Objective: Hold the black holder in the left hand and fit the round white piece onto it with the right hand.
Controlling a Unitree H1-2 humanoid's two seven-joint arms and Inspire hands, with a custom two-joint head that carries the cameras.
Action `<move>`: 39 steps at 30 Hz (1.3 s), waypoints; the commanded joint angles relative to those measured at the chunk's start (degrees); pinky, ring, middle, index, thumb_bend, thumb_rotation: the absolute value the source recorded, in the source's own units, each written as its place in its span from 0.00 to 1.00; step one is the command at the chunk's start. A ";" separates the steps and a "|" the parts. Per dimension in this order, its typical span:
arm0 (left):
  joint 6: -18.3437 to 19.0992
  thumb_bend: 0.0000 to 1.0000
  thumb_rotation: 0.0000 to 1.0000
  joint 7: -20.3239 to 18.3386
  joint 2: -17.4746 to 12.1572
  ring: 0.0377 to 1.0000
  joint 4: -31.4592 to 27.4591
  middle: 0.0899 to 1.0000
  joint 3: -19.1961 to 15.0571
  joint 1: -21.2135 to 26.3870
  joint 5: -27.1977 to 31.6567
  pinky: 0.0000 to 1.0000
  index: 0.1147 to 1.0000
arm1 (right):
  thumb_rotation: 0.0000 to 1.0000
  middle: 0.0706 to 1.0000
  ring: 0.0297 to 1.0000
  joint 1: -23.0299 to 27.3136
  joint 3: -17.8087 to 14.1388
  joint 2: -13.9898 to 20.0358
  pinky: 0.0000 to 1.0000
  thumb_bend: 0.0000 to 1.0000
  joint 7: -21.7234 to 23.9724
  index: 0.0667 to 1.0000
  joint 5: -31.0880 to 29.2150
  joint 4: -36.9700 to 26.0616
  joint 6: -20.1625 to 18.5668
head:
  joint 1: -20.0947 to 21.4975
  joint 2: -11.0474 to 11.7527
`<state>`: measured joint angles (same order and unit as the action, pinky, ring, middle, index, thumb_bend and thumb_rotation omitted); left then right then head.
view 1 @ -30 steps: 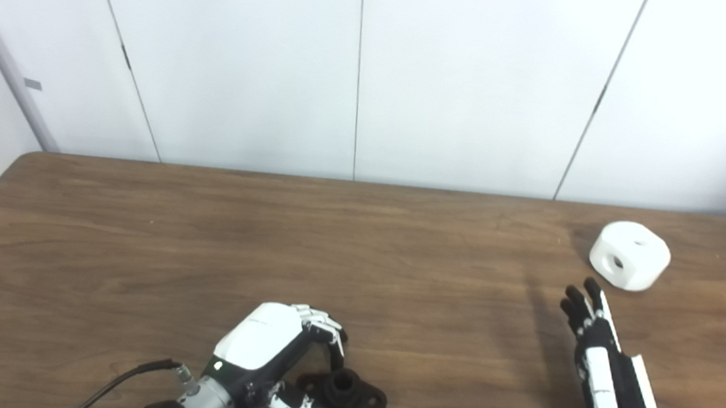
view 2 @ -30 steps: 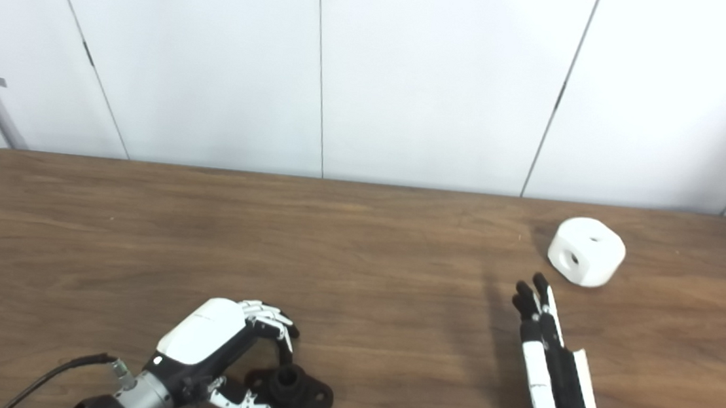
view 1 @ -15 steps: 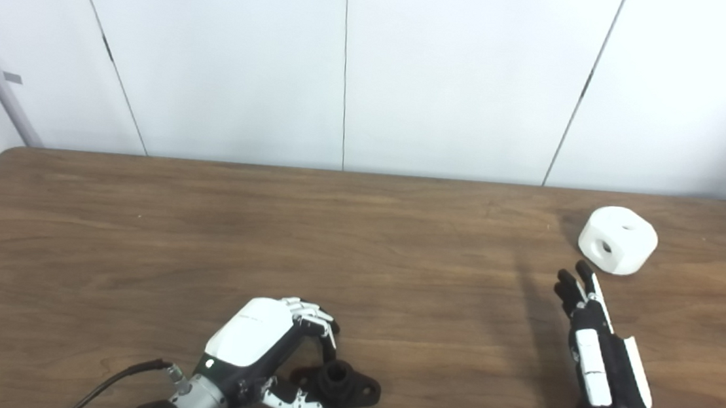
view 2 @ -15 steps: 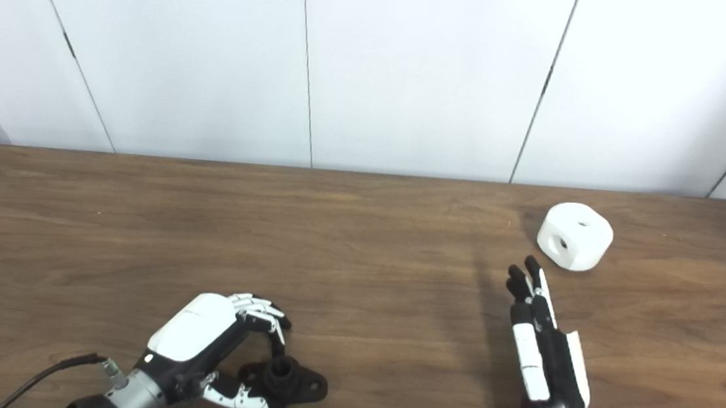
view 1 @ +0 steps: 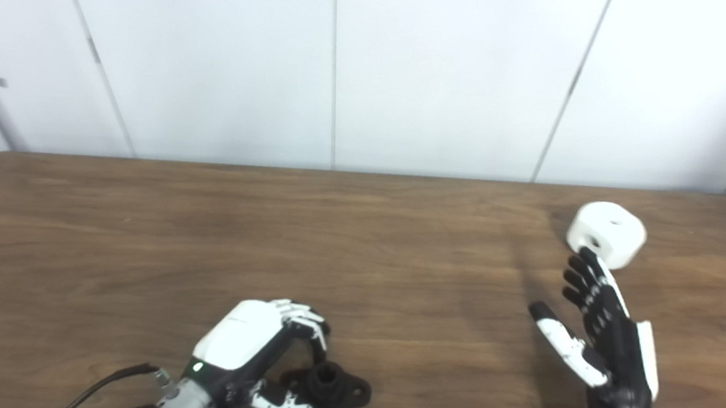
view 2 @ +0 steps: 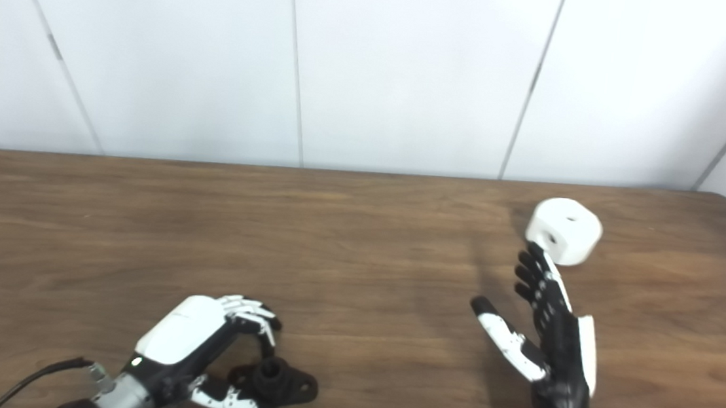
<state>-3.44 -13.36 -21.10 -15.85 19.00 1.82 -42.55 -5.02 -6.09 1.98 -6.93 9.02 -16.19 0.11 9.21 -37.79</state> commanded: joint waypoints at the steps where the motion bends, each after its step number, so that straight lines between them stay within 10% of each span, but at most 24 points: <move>1: -1.24 0.52 0.05 -0.19 -1.69 0.81 0.45 0.73 -0.71 0.01 0.31 0.86 0.42 | 0.40 0.88 0.87 2.15 -0.45 0.00 0.81 0.67 -0.97 0.86 1.51 -3.16 -0.29 | 1.19 -0.13; 13: -2.99 0.52 0.05 -2.22 -2.96 0.78 0.23 0.72 -2.46 0.65 2.70 0.82 0.42 | 0.34 0.85 0.87 8.41 -2.72 1.13 0.84 0.80 -4.06 0.79 8.26 -5.02 -6.16 | 10.85 0.21; 39: -3.58 0.52 0.04 -4.93 -3.80 0.75 -0.90 0.69 -4.73 0.89 3.88 0.76 0.42 | 0.34 1.00 1.00 22.91 0.45 15.78 1.00 0.97 1.45 0.85 31.32 7.15 -26.77 | 14.00 0.74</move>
<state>-7.41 -18.04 -23.55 -15.84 14.94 2.56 -38.46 14.83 -5.23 15.82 -5.00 39.03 -8.71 -26.37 23.20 -37.00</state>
